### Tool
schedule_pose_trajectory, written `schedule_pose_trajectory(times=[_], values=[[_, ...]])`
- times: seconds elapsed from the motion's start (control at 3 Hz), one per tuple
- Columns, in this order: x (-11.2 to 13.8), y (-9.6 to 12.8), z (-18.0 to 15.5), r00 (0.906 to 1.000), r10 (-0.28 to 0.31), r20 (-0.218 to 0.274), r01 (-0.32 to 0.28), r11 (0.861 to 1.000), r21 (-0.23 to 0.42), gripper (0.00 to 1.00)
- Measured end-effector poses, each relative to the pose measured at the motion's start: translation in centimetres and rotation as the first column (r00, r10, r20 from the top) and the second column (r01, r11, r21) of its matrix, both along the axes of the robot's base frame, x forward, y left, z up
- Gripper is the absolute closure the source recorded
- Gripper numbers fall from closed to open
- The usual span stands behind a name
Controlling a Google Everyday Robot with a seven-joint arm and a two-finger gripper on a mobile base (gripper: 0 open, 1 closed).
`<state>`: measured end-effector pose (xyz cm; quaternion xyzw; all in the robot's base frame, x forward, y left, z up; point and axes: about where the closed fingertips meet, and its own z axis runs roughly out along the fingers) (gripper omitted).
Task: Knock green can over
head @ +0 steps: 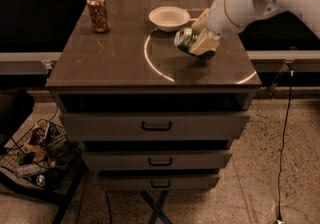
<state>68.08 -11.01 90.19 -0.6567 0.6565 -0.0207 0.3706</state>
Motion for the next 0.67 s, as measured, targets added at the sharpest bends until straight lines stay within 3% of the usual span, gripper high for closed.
schedule_pose_trajectory(times=[0.33, 0.67], values=[[-0.5, 1.7, -2.9, 0.9987, 0.044, -0.026, -0.046, 0.998, -0.047, 1.00], [-1.0, 3.2, -4.9, 0.9946, 0.082, -0.063, -0.086, 0.995, -0.054, 1.00]])
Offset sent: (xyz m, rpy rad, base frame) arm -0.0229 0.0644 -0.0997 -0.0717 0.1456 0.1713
